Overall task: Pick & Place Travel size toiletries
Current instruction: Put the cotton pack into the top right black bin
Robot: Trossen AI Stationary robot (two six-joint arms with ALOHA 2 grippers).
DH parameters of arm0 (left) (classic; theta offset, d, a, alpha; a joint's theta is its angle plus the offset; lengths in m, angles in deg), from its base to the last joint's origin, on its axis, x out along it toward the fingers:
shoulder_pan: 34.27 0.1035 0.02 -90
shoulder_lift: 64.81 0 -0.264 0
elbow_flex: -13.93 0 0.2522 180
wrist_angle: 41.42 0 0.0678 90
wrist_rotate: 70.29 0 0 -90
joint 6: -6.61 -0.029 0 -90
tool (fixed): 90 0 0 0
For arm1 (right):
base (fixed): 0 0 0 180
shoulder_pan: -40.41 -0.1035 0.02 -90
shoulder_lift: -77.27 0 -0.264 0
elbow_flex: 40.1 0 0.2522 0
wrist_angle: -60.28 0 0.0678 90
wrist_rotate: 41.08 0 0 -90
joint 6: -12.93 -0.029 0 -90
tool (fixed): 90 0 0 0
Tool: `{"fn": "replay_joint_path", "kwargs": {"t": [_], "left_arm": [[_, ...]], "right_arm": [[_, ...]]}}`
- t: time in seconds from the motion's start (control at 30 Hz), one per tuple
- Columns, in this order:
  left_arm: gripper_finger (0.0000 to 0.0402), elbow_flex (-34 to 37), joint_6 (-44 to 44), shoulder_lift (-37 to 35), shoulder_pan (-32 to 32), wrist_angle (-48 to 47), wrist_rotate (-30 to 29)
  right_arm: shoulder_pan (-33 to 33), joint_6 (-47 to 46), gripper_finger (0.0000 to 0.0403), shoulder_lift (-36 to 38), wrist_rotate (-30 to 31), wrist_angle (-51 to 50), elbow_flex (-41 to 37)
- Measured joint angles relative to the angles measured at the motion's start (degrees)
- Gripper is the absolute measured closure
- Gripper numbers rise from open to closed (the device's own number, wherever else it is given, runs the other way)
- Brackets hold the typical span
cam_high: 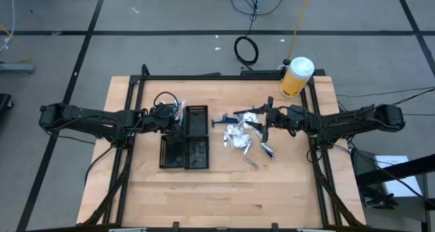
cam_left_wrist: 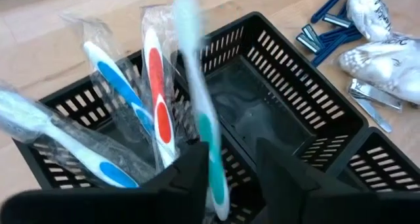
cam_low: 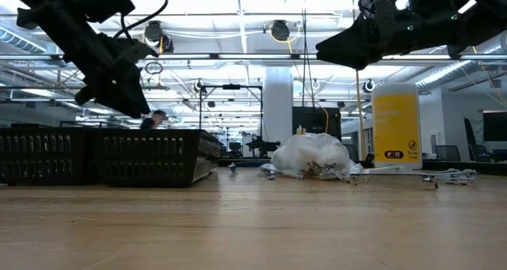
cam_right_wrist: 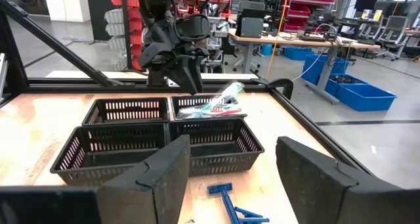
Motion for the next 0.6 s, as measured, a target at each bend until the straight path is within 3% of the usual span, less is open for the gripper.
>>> {"fn": "replay_joint_path", "kwargs": {"t": [0.33, 0.5, 0.6], "left_arm": [[0.0156, 0.0, -1.6, -1.7, 2.8, 3.2, -2.5], [0.0129, 0.0, -7.5, -1.8, 3.9, 13.8, -2.5], [0.0120, 0.0, -12.9, -1.3, 3.9, 20.4, -2.6]], "right_arm": [[0.0, 0.0, 0.0192, 0.0, -0.3, -2.0, 0.0], [-0.1, -0.7, 0.0193, 0.0, 0.0, -14.4, 0.0], [0.3, -4.8, 0.0193, -0.3, 4.8, -22.1, 0.0]]}}
